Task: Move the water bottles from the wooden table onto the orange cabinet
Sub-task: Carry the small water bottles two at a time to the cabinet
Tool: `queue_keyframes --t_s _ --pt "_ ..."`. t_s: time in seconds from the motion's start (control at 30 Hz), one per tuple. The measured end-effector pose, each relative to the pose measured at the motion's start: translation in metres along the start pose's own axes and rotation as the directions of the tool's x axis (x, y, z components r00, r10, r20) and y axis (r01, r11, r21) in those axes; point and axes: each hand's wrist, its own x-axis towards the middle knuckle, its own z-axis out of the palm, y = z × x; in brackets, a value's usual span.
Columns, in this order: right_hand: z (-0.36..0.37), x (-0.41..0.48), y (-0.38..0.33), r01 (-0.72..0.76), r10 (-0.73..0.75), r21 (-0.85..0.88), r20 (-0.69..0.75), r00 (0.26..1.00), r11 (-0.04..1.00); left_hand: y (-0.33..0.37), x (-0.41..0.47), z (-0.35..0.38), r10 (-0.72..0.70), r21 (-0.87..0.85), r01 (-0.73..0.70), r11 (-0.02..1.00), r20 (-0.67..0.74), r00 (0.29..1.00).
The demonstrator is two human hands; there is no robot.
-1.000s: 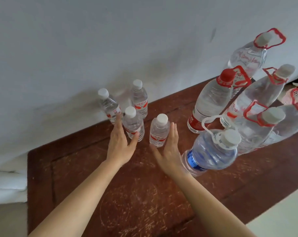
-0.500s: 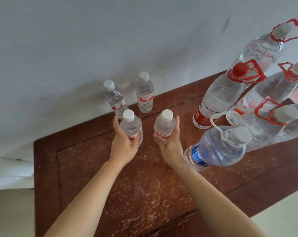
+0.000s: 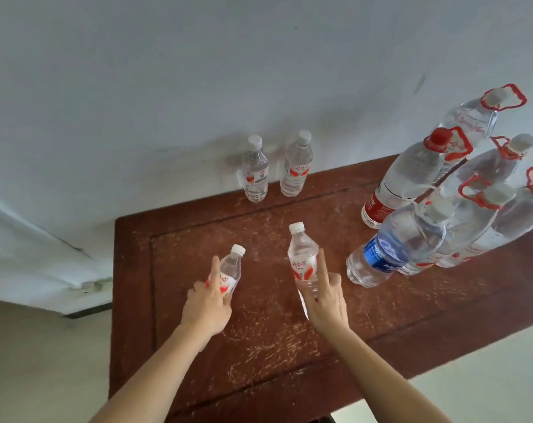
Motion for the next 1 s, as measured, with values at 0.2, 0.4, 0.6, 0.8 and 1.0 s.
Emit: queue_keyframes --t_s 0.2,0.4,0.6,0.8,1.0 --pt "0.020 -0.050 0.021 0.012 -0.010 -0.266 0.007 1.000 0.964 -0.031 -0.051 0.038 0.098 0.134 -0.083 0.988 -0.107 0.989" --pt "0.048 -0.085 0.024 0.105 -0.126 -0.545 -0.001 0.992 0.832 -0.034 -0.052 0.044 0.142 0.133 -0.118 0.984 -0.189 0.972" --pt "0.057 -0.084 0.005 0.020 -0.007 -0.606 0.023 1.000 0.795 -0.041 -0.051 0.044 0.224 0.136 -0.201 0.970 -0.178 0.958" --pt "0.048 -0.089 -0.005 -0.049 0.076 -0.552 0.026 0.997 0.832 -0.050 -0.057 0.042 0.351 0.218 -0.315 0.924 -0.152 0.924" --pt "0.018 -0.142 0.036 -0.067 0.022 -0.530 -0.090 0.996 0.845 -0.045 -0.070 0.042 0.536 0.245 -0.498 0.832 -0.121 0.836"
